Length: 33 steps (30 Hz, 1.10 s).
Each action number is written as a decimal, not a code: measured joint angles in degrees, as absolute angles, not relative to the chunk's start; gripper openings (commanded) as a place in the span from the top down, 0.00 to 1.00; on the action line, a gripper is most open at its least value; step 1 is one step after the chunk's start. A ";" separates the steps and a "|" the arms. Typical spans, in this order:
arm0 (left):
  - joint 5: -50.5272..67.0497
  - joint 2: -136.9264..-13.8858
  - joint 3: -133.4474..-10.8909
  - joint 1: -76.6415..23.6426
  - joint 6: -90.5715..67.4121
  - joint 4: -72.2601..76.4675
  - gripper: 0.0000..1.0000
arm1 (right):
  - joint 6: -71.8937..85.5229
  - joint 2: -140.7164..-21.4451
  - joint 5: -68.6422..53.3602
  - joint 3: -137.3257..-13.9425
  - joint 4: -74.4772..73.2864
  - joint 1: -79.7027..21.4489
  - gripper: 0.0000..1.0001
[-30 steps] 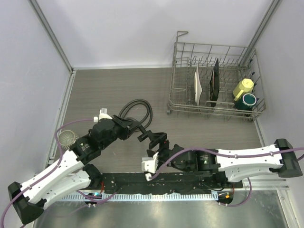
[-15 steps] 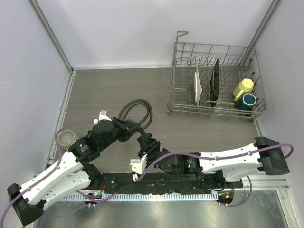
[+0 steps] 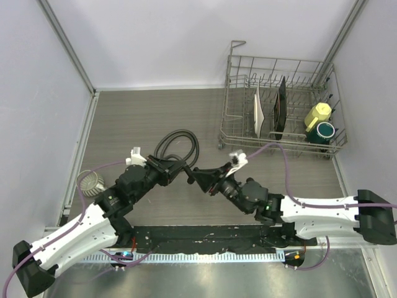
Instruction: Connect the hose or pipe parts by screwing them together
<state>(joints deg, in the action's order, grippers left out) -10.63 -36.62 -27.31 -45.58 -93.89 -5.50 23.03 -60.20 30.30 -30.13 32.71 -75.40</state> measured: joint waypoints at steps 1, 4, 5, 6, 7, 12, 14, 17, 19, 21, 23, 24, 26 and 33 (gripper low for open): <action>-10.46 -36.42 -26.89 -45.78 -93.67 -4.34 1.00 | 31.75 -58.96 30.02 -27.14 36.05 -74.22 0.94; -9.80 -36.23 -26.48 -46.37 -92.25 -3.16 1.00 | 50.06 -58.28 30.17 -19.46 45.50 -72.99 0.75; -9.58 -36.25 -26.33 -46.54 -91.66 -3.22 1.00 | 56.53 -59.29 30.37 -16.69 49.80 -72.84 0.70; -9.41 -36.38 -26.09 -46.61 -91.00 -3.22 1.00 | 60.69 -60.45 30.37 -14.98 52.75 -72.71 0.65; -9.32 -36.56 -25.80 -46.65 -90.78 -3.25 1.00 | 64.07 -61.71 30.33 -13.74 55.24 -72.62 0.54; -12.12 -37.36 -26.09 -45.91 -90.56 -2.81 1.00 | 67.77 -61.49 30.24 -12.62 54.57 -72.51 0.29; -13.63 -37.71 -27.29 -45.47 -90.39 -4.05 1.00 | 64.79 -55.92 30.35 -13.41 46.26 -72.51 0.20; -14.85 -38.39 -29.50 -45.41 -89.76 -6.33 1.00 | 55.64 -46.44 30.85 -17.72 31.70 -72.53 0.16; -15.05 -38.79 -30.68 -45.41 -89.62 -7.79 1.00 | 46.74 -42.74 31.57 -22.06 23.53 -72.51 0.17; -14.98 -39.81 -32.32 -45.41 -89.56 -9.96 1.00 | 34.24 -41.30 32.56 -28.40 14.24 -72.51 0.18; -14.74 -41.28 -33.76 -45.41 -89.69 -11.90 1.00 | 21.45 -42.39 32.91 -34.68 7.57 -72.60 0.18; -14.48 -41.89 -34.20 -45.39 -89.78 -12.56 1.00 | 15.68 -43.40 32.95 -37.17 5.41 -72.75 0.14; -13.98 -43.05 -35.03 -45.39 -89.84 -14.13 1.00 | 0.56 -46.76 33.43 -42.37 1.89 -74.67 0.11; -12.49 -46.17 -39.11 -45.39 -90.78 -20.29 1.00 | -43.24 -56.49 31.90 -43.09 2.02 -83.70 0.09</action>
